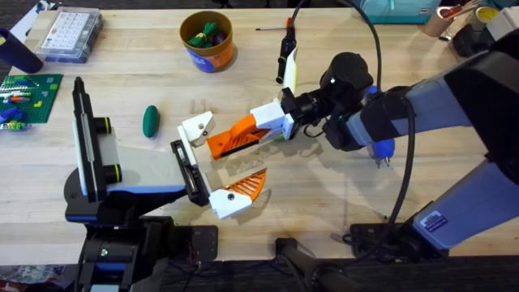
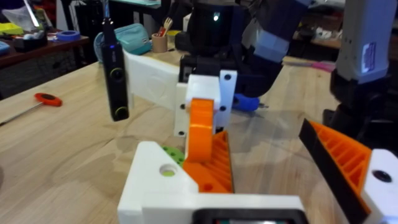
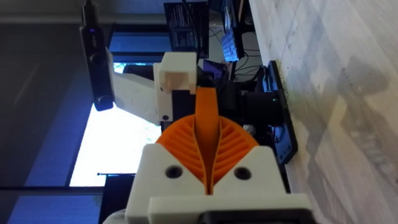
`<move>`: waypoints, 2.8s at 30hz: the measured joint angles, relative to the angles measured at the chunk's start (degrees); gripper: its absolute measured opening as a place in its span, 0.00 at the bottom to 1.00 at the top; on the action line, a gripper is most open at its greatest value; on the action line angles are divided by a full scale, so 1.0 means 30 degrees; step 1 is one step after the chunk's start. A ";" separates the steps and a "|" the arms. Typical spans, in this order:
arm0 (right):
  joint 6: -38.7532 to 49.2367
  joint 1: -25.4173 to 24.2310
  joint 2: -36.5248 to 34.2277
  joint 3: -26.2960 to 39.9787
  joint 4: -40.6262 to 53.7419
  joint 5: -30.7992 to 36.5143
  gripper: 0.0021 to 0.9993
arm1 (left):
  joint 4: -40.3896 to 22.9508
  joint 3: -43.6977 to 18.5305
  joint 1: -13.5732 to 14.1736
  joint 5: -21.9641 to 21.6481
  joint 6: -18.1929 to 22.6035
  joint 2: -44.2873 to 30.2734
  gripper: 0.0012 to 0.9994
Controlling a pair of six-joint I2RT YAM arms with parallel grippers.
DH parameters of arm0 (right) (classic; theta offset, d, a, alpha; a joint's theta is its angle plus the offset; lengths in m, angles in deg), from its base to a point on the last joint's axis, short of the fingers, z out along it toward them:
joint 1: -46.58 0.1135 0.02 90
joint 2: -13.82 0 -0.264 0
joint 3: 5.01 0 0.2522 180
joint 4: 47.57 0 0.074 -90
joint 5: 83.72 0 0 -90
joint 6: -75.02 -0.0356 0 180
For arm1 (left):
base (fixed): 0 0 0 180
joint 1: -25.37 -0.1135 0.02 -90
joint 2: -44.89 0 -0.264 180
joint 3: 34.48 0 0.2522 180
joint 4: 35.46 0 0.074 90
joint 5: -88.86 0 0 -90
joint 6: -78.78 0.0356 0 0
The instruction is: Pick up the gripper from the table and insert it into the empty holder that is missing its gripper. Then pick up a screw, insert it into the mounting hole, and use the screwdriver to tighten it. Finally, clean up the table by picking up the vegetable and placing it into the bucket.
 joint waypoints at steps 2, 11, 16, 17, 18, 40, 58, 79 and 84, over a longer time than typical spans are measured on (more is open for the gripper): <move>-0.0042 0.0004 0.0000 -0.0004 0.0260 -0.0007 0.02 | -0.0106 -0.0121 0.0023 0.0015 -0.0053 -0.0056 0.99; -0.0073 -0.0021 -0.0197 -0.0123 0.0633 -0.0018 0.02 | -0.1669 -0.0127 0.0044 -0.0133 0.0226 -0.0056 0.99; -0.0073 -0.0103 -0.0197 -0.0135 0.0618 -0.0026 0.02 | -0.1661 -0.0127 0.0044 -0.0314 0.0226 -0.0056 0.99; -0.0073 -0.0138 -0.0197 -0.0135 0.0618 -0.0028 0.02 | -0.1656 -0.0127 0.0044 -0.0344 0.0226 -0.0056 0.99; -0.0070 -0.0172 -0.0197 -0.0135 0.0615 -0.0039 0.02 | -0.1656 -0.0127 0.0044 -0.0360 0.0226 -0.0056 0.99; 0.0016 -0.0302 -0.0197 -0.0135 0.0098 -0.1293 0.02 | -0.1664 -0.0127 0.0044 -0.0412 0.0131 -0.0056 0.99; 0.0428 -0.0302 -0.0197 -0.0129 -0.0230 -0.1359 0.02 | -0.1664 -0.0127 0.0044 -0.0412 0.0131 -0.0056 0.99; -0.0291 -0.0390 -0.0189 0.0892 -0.1449 -0.0871 0.02 | -0.1656 -0.0127 0.0034 -0.0472 0.0131 -0.0062 0.99; -0.0292 -0.0390 -0.0189 0.0943 -0.0911 -0.0871 0.02 | -0.1656 -0.0127 0.0022 -0.0492 0.0123 -0.0057 0.99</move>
